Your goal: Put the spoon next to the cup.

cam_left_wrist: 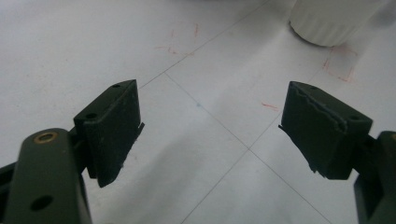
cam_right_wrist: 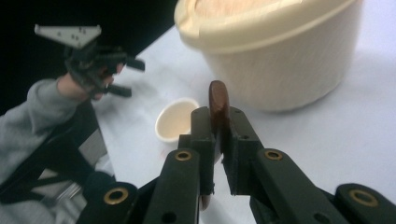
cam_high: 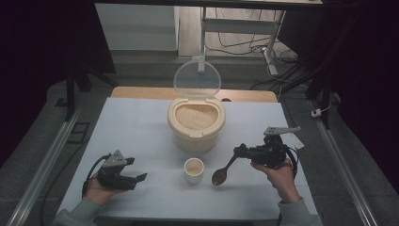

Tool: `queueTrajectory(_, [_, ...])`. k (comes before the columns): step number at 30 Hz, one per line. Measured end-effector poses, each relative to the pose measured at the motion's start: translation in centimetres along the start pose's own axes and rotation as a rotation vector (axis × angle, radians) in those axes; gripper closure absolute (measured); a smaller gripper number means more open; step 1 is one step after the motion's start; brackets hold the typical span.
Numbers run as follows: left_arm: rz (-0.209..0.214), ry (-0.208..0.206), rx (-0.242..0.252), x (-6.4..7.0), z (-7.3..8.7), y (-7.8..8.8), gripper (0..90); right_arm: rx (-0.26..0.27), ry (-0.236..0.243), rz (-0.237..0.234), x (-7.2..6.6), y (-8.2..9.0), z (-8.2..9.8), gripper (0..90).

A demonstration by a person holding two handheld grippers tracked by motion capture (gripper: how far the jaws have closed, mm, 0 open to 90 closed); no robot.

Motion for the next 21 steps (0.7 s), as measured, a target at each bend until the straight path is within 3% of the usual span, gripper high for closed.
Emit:
queueTrajectory(11, [-0.002,-0.006,0.003,0.3,0.1,0.2,19.9,-0.141,0.046,-0.051,-1.1,-2.7,0.2,83.1])
queueTrajectory(15, [0.002,-0.011,0.004,0.3,0.1,0.2,19.8,-0.141,0.044,-0.051,-1.1,-3.6,0.1,82.5])
queueTrajectory(21, [0.001,-0.011,0.006,0.3,0.1,0.3,19.9,-0.132,0.073,0.057,-0.1,-4.9,0.1,75.2])
Point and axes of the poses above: each handheld gripper's, and its own axes: y roughly backward along the jaws, z roughly out of its underside, x roughly to its right, the point moved 3 cm from there along -y, roughly forward along the jaws, and after that the axes turned 12 degrees about z, right-handed, at the moved point
